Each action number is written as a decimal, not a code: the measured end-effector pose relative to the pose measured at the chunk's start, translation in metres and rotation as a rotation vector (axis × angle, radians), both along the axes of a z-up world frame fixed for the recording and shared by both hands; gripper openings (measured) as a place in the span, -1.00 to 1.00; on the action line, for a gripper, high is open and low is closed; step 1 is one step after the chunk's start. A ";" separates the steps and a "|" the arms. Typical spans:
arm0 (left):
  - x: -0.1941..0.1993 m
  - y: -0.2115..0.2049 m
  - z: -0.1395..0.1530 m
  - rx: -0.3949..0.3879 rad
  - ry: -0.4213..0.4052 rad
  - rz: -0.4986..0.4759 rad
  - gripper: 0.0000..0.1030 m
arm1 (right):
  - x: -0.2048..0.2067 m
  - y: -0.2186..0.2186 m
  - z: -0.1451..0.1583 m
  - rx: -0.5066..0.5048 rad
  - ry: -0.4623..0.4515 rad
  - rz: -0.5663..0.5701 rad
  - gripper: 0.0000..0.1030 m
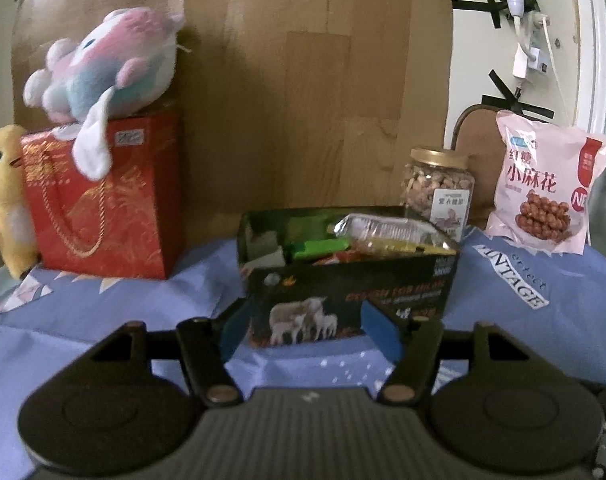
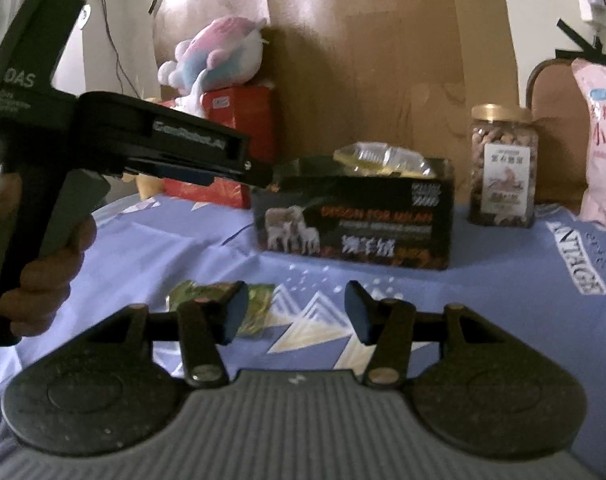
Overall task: Organize snacks
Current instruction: 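Move the left gripper to the green translucent bag and grasp it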
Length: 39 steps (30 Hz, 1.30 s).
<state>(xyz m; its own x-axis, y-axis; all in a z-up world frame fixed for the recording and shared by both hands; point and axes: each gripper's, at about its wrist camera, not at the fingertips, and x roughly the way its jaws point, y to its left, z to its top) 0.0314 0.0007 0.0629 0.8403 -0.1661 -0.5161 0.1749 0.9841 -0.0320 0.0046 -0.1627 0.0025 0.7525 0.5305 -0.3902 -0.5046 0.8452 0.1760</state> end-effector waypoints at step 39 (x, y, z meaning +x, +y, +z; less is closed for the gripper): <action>-0.056 0.078 -0.067 -0.291 0.051 0.021 0.68 | -0.009 0.008 -0.007 -0.053 0.053 -0.095 0.10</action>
<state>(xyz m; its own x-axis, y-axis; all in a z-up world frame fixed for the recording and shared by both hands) -0.0242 0.0784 -0.0037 0.8195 -0.2961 -0.4906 0.1454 0.9356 -0.3218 -0.0040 -0.1546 -0.0041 0.7757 0.4353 -0.4570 -0.4130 0.8976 0.1539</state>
